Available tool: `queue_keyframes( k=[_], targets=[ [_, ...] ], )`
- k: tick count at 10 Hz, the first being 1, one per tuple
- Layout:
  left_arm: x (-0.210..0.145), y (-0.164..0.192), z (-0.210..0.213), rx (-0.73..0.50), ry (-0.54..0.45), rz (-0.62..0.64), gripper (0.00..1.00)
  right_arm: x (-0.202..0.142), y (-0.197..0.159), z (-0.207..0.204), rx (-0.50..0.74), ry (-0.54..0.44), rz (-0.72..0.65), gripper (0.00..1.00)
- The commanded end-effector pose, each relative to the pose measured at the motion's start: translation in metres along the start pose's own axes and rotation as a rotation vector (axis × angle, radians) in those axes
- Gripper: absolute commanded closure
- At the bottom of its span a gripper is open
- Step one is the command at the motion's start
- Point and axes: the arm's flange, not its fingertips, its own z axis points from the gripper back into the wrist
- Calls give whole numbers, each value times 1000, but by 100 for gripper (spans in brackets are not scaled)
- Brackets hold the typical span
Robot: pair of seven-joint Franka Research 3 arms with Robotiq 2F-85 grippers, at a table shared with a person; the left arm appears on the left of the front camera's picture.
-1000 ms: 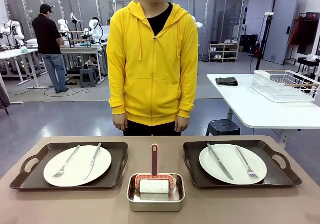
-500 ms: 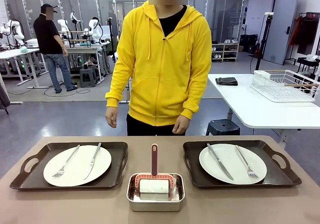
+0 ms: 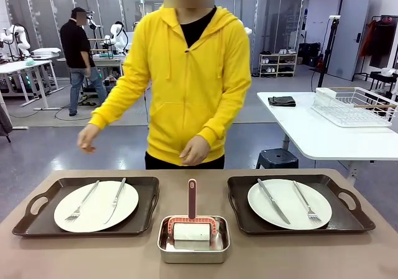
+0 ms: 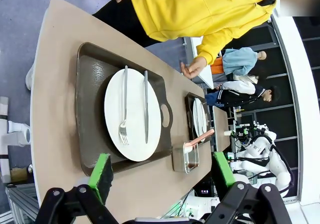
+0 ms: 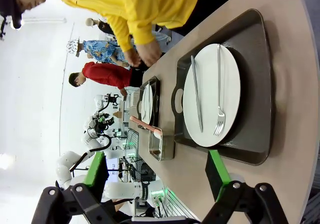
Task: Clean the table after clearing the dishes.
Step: When the left (or right) Handle tray is removed, use the left hand (or right hand) to clean the left (or right) side of the table with the Lint Roller.
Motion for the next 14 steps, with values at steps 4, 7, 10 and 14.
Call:
queue_keyframes(
  k=[4,7,10,14],
  targets=[
    [-1,0,3,-7,-4,-4,0,-1,2,1,7,2,3,0],
    [-1,0,3,-7,-4,-4,0,-1,2,1,7,2,3,0],
    [-1,0,3,-7,-4,-4,0,-1,2,1,7,2,3,0],
    [-1,0,3,-7,-4,-4,0,-1,2,1,7,2,3,0]
  ],
)
